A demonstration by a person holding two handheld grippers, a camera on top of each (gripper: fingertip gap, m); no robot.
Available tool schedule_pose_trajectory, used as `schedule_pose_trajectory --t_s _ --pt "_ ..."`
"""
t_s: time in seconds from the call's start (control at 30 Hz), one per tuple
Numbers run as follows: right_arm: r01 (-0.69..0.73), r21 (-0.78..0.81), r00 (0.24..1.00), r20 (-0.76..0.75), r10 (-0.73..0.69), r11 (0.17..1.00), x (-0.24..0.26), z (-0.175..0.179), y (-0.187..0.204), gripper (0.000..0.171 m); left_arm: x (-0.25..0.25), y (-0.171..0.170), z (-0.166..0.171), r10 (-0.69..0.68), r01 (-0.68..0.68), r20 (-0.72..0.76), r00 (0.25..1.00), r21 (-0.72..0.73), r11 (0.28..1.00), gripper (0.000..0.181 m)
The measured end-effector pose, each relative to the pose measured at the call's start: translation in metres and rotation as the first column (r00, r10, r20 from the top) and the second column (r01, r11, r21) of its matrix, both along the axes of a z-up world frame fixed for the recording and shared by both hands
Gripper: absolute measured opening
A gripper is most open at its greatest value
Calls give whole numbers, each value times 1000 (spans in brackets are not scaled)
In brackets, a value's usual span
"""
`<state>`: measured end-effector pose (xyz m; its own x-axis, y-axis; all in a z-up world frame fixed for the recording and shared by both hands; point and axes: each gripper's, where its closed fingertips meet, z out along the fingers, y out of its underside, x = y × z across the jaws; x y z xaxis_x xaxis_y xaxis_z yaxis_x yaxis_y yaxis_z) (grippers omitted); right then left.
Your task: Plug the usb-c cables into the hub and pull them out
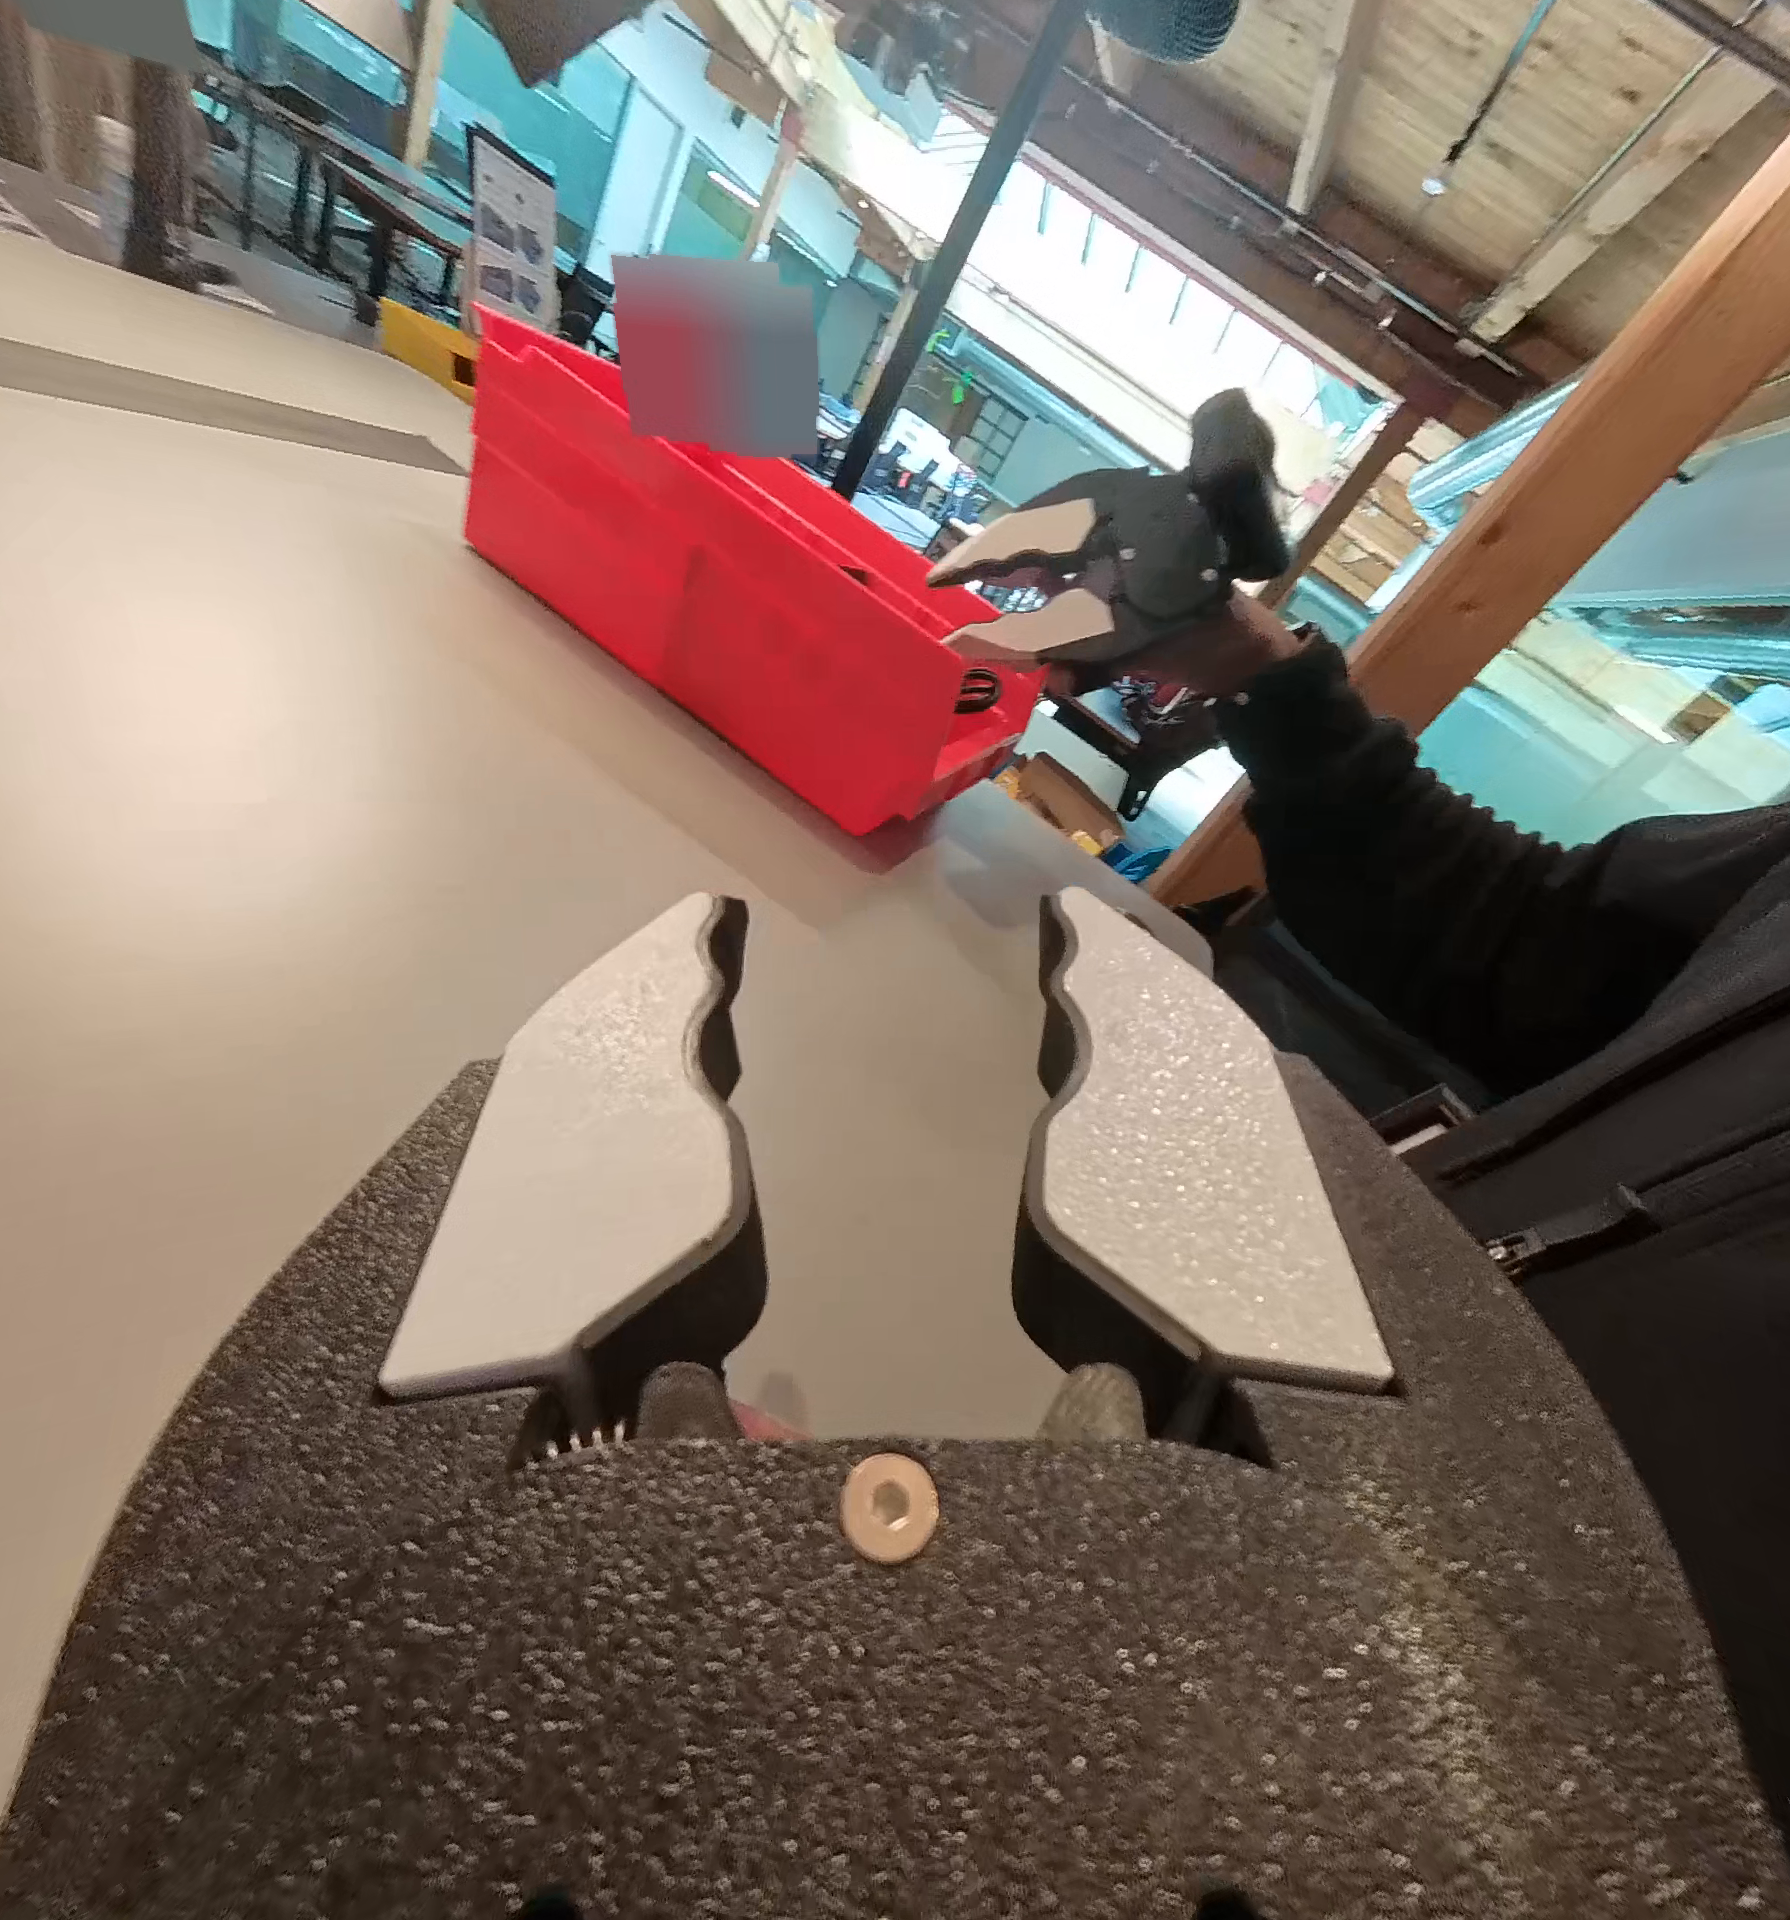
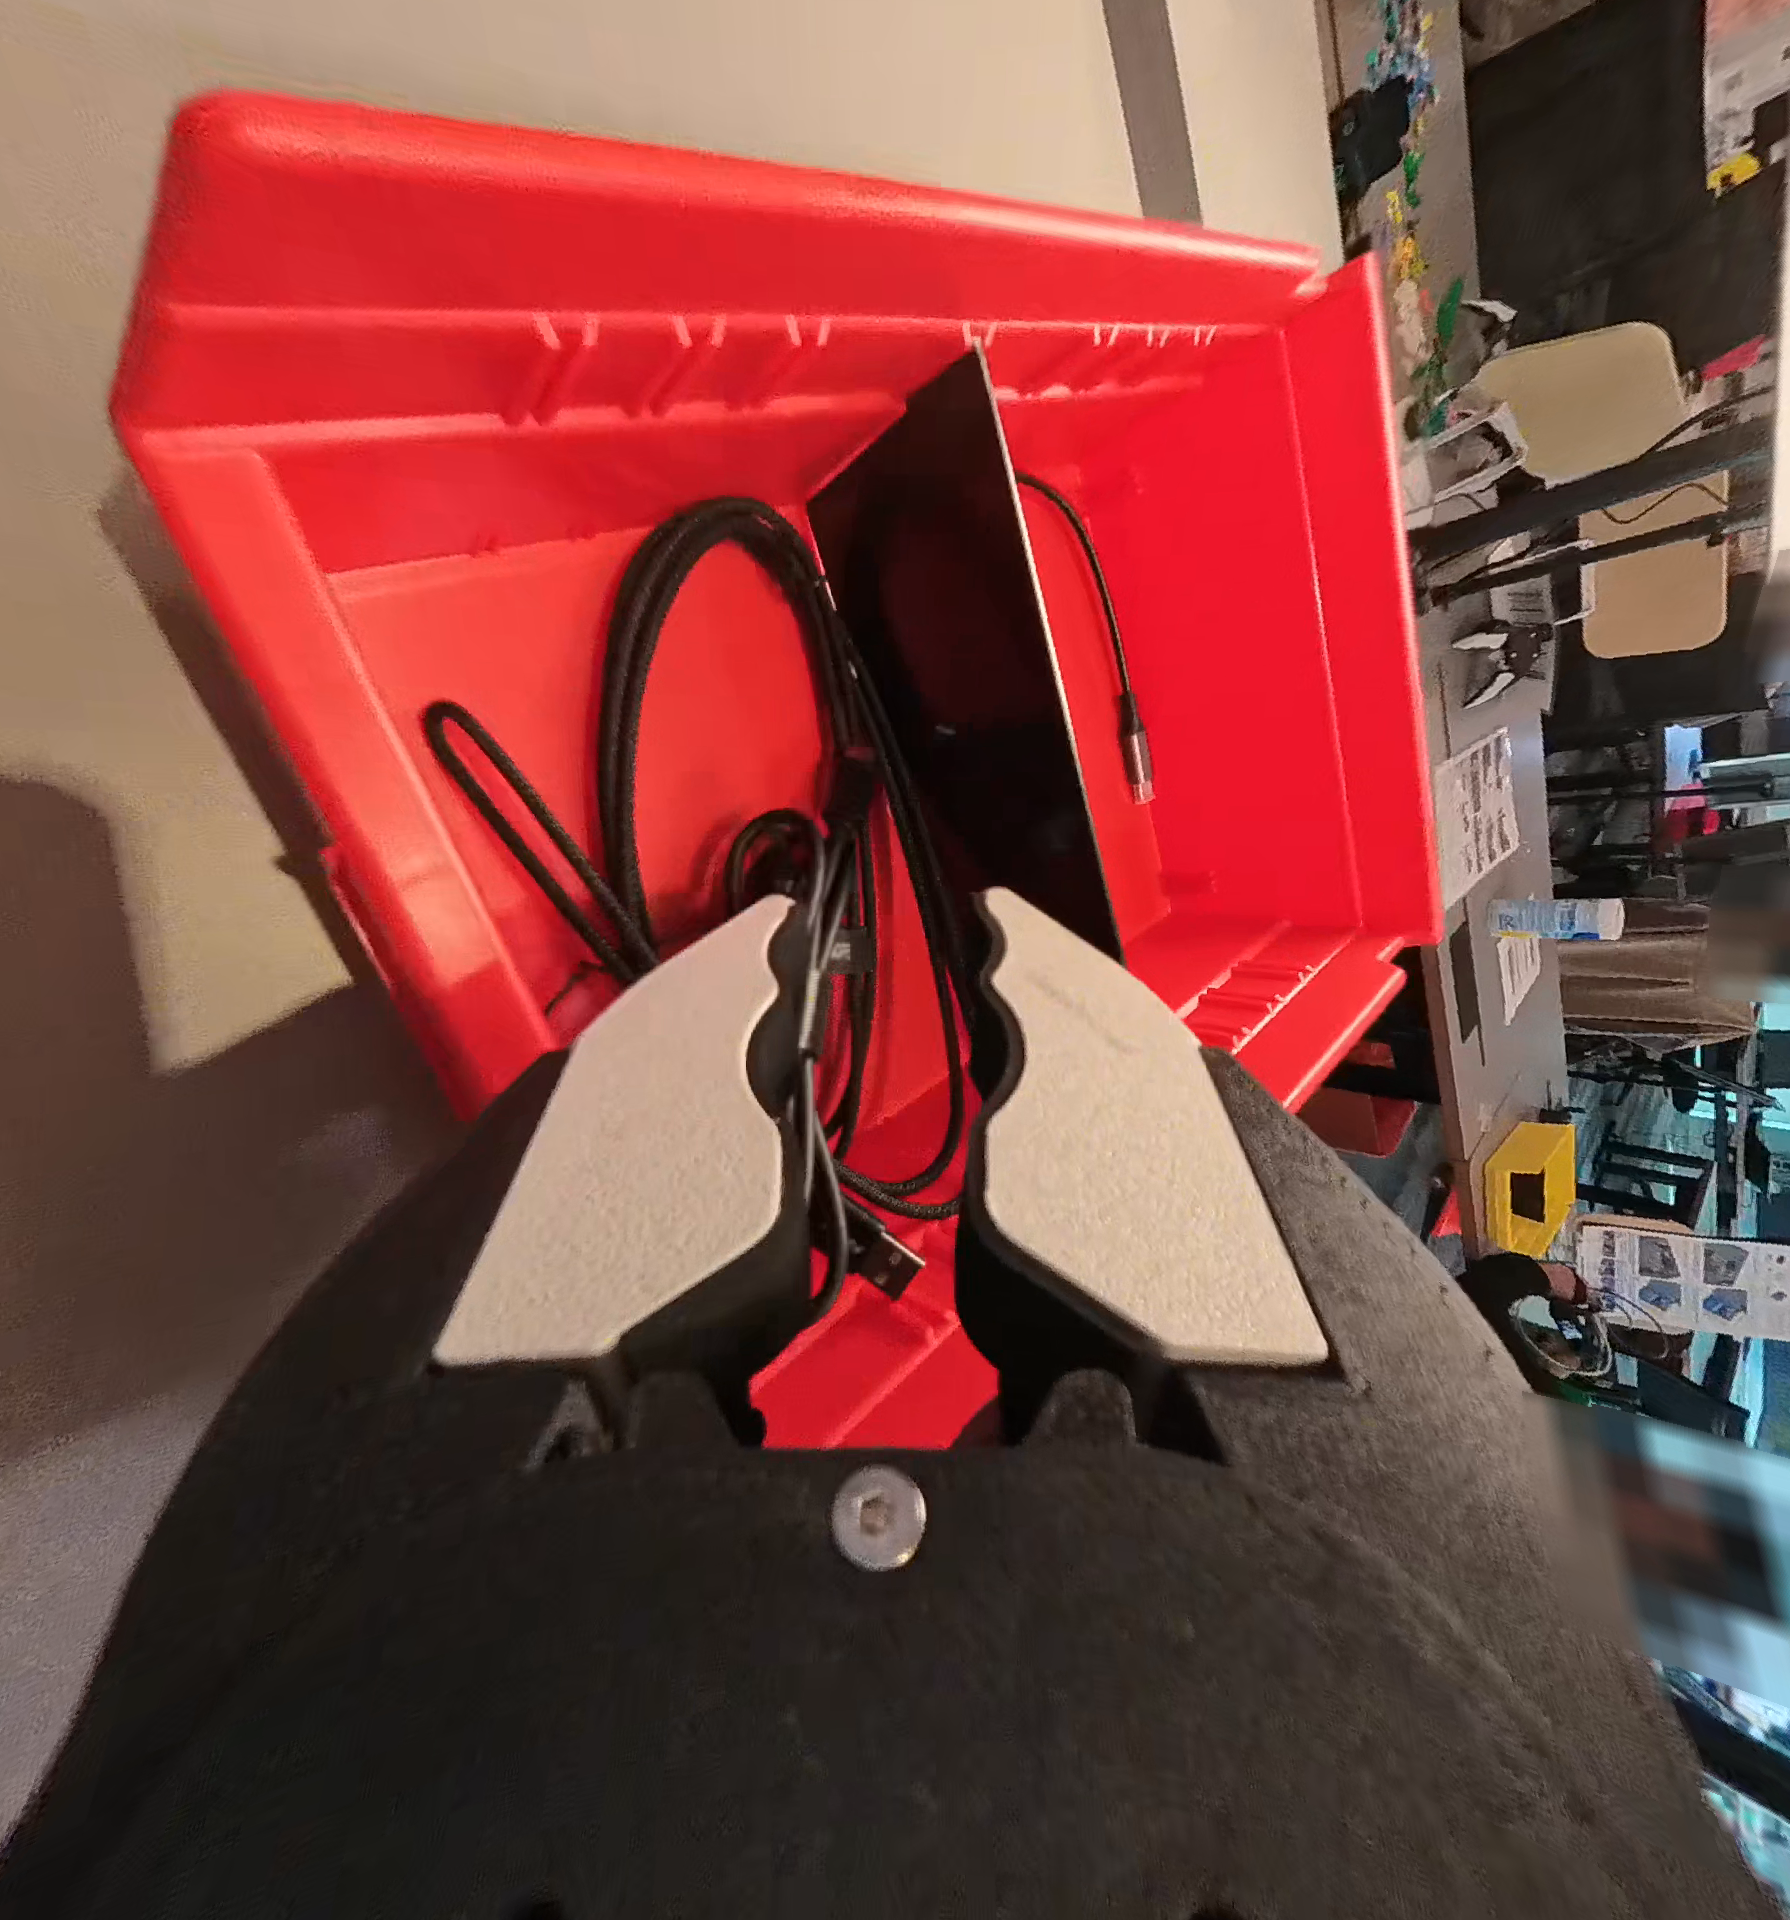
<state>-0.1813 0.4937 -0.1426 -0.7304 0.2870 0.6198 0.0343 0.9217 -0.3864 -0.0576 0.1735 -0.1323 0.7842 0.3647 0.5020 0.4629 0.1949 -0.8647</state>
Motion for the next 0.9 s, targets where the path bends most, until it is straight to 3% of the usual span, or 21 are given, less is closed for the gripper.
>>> schedule_pose_trajectory --t_s 0.17,0.33,0.57,0.73,0.9 --pt "-79 -114 997 -30 76 990 25 23 -48 29 -10 -54 -10 113 -113 -9 994 -86 990 56" --pt "-279 -234 959 -25 281 932 65 25 -147 29 -22 -101 -19 214 -213 -15 977 -163 963 56" --pt "-425 -504 848 68 526 752 110 4 -292 30 -20 -157 -22 290 -290 -40 956 -265 920 56" --pt "-411 -567 818 116 563 714 103 -11 -358 36 -9 -192 4 336 -350 -128 933 -118 929 44" --pt "-387 -591 807 155 570 708 86 -17 -406 43 -15 -235 54 517 -480 -306 800 191 856 47"
